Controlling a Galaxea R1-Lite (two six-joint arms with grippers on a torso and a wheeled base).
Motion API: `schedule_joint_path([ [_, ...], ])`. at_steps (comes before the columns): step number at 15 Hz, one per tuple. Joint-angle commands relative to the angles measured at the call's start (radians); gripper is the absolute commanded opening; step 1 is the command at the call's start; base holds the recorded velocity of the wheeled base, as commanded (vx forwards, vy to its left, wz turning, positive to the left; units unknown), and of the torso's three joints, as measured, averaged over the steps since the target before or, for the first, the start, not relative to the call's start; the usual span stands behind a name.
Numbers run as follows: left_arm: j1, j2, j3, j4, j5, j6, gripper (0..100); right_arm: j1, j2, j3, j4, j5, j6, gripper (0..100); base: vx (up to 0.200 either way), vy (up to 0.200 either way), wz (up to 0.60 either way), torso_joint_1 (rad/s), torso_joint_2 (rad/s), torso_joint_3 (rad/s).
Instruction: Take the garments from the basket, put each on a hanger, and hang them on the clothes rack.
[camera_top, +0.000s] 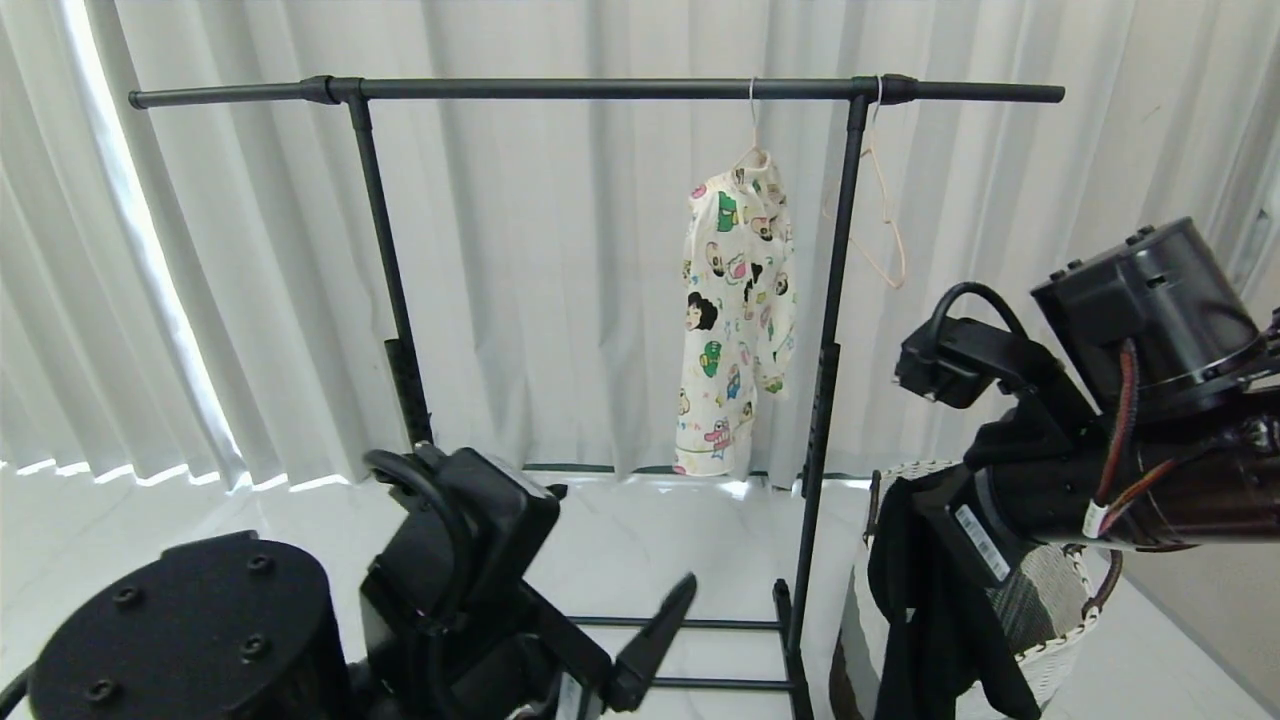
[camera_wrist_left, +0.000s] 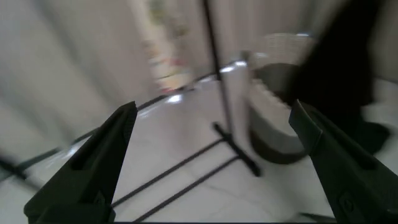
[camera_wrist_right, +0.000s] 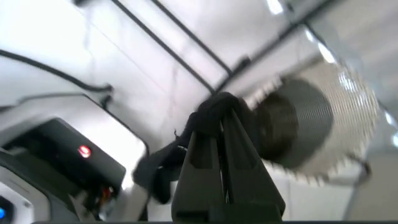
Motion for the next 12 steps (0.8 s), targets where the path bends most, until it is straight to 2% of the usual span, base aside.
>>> schedule_joint_path([
  [1,-0.034,0.061,-0.023,0.001,-0.049,0.0,100,0.04,0.066,-0.053,-0.003,0.001,0.001,0,0.0,0.0,0.0,0.0,0.0,0.0],
  [4,-0.034,0.068,-0.028,0.021,-0.144,-0.037,100,0.058,0.074,-0.086,-0.005,0.073,-0.001,0,0.0,0.0,0.0,0.0,0.0,0.0],
  [6,-0.013,0.046,-0.072,0.122,-0.224,-0.058,100,0.075,0.075,-0.092,-0.005,0.081,-0.002,0,0.0,0.0,0.0,0.0,0.0,0.0],
  [7,0.003,0.025,-0.14,0.231,-0.261,-0.083,100,0.08,0.075,-0.092,-0.005,0.081,-0.002,0,0.0,0.0,0.0,0.0,0.0,0.0],
  [8,0.022,-0.017,-0.229,0.394,-0.32,-0.114,100,0.081,0.075,-0.092,-0.005,0.081,-0.004,0,0.0,0.0,0.0,0.0,0.0,0.0],
  [11,0.104,-0.113,-0.45,0.875,-0.517,-0.127,100,0.087,0.079,-0.096,-0.005,0.095,-0.004,0,0.0,0.0,0.0,0.0,0.0,0.0],
  [12,0.118,-0.081,-0.451,0.882,-0.503,-0.13,100,0.089,0.079,-0.098,-0.005,0.107,-0.004,0,0.0,0.0,0.0,0.0,0.0,0.0],
])
